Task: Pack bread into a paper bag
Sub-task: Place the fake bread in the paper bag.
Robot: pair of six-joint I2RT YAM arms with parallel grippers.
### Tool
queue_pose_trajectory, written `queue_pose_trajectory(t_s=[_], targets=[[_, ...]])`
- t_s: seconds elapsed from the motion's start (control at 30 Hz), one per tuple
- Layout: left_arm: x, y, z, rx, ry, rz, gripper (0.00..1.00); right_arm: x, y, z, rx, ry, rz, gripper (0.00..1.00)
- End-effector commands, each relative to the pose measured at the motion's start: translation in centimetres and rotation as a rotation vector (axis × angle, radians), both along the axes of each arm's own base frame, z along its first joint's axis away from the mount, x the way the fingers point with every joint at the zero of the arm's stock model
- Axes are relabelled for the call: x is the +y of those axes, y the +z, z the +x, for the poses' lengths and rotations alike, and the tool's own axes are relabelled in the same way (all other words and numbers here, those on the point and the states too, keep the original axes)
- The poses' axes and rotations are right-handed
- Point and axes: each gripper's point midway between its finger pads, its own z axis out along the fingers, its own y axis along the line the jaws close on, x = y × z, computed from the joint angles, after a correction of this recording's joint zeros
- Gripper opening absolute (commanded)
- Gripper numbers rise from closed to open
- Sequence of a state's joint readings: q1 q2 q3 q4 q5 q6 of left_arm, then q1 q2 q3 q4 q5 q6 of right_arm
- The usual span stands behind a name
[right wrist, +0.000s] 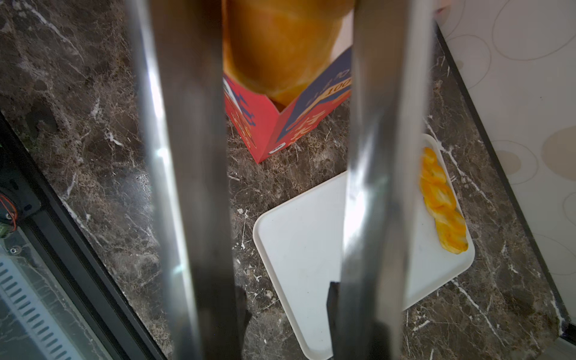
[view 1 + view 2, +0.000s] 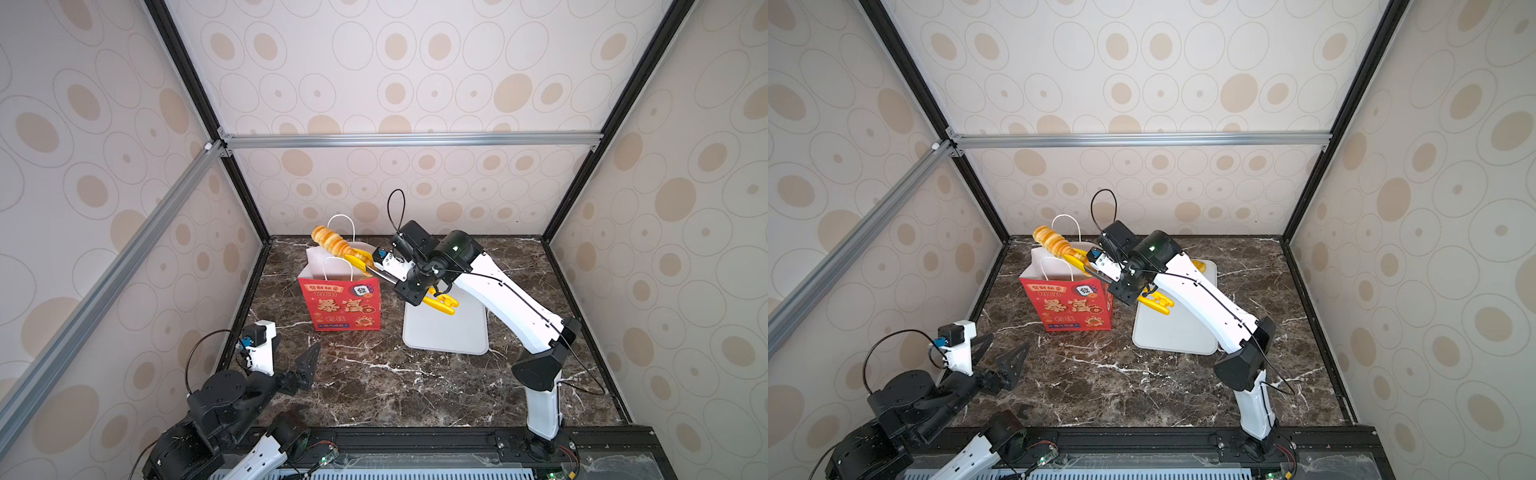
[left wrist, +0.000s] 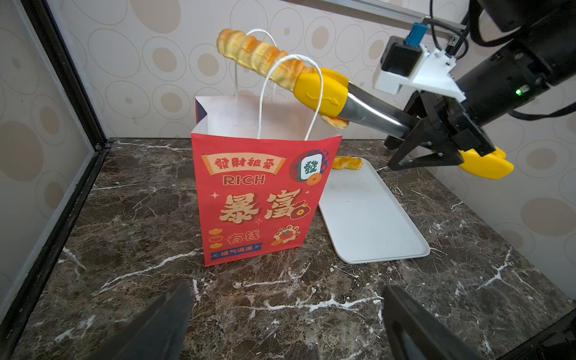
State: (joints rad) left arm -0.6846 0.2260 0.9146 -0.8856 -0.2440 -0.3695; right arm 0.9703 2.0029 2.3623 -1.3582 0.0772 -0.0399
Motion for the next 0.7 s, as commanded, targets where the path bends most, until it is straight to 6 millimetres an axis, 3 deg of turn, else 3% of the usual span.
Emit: queue_pose_trajectory(t_s=[0.0, 0.37, 0.53, 0.67], targets=[[0.2, 0.2, -0.3, -0.008, -0.002, -0.002, 0.98, -0.1, 1.0, 0.1, -0.021, 0.004, -0.002, 0.51], [0.3, 0.3, -0.4, -0.013, -0.002, -0.005, 0.98, -0.3, 1.6, 0.3, -0.045, -0.002, 0.002, 0.52], [0.3, 0.3, -0.4, -0.014, 0.0, -0.005, 0.98, -0.1, 4.4, 0.3, -0.118, -0.001, 0.107, 0.55], [0.3, 0.3, -0.4, -0.013, -0.001, -0.006, 0.99, 0.1, 3.0, 0.2, -0.078, 0.009, 0.064, 0.57]])
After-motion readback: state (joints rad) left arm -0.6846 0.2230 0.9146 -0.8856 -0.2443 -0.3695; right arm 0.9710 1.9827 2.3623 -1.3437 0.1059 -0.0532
